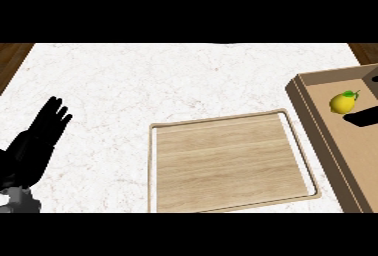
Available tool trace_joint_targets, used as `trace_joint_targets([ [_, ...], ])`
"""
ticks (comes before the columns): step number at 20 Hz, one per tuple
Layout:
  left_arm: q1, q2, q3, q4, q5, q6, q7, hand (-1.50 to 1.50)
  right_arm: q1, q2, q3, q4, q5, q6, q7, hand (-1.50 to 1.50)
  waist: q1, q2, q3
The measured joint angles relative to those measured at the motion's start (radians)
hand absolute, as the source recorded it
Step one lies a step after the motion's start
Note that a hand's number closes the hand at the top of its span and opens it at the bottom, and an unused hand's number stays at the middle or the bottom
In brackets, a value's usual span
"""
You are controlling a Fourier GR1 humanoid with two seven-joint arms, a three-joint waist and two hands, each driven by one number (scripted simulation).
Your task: Pick the lemon from the tray and place it in the cardboard box
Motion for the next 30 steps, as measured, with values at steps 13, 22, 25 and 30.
trace_joint_targets([
  [13, 0.002, 0.008, 0.013, -0.011, 0.0, 0.005, 0.021, 0.0, 0.047, 0.102, -0.223, -0.212, -0.275, -0.323, -0.113, -1.5, -0.011, -0.004, 0.0],
  [22, 0.003, 0.018, 0.03, -0.013, 0.012, -0.009, 0.028, 0.0, 0.238, 0.031, -0.43, -0.373, -0.583, -0.226, -0.158, -1.5, -0.012, -0.003, 0.0],
  [25, 0.007, 0.019, 0.034, -0.024, 0.018, -0.015, 0.031, 0.0, 0.313, 0.011, -0.48, -0.41, -0.674, -0.167, -0.181, -1.5, -0.011, -0.003, 0.0],
  [30, 0.034, -0.004, 0.017, -0.051, 0.0, -0.013, 0.029, 0.0, 0.372, -0.031, -0.518, -0.406, -0.769, -0.127, -0.211, -1.5, -0.006, -0.002, 0.0],
])
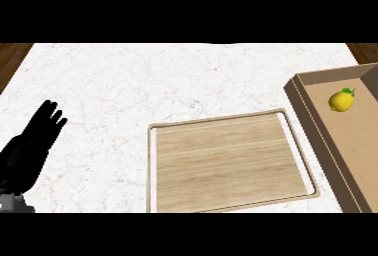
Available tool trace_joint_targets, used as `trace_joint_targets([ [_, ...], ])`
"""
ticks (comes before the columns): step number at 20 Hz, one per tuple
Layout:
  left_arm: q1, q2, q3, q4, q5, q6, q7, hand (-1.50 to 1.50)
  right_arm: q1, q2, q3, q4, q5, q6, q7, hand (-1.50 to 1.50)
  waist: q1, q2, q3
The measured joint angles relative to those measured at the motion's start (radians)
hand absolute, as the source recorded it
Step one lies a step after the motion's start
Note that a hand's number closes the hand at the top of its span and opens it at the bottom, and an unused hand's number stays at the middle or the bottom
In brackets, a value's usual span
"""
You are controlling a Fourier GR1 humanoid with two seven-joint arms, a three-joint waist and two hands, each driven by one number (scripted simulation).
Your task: Pick the lemon from the tray and place it in the cardboard box
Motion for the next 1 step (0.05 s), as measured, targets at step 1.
trace_joint_targets([
  [1, -0.006, -0.005, -0.004, 0.012, -0.01, 0.005, -0.01, 0.0, 0.017, -0.014, -0.022, 0.013, -0.027, 0.017, -0.019, -1.5, -0.001, 0.0, 0.0],
])
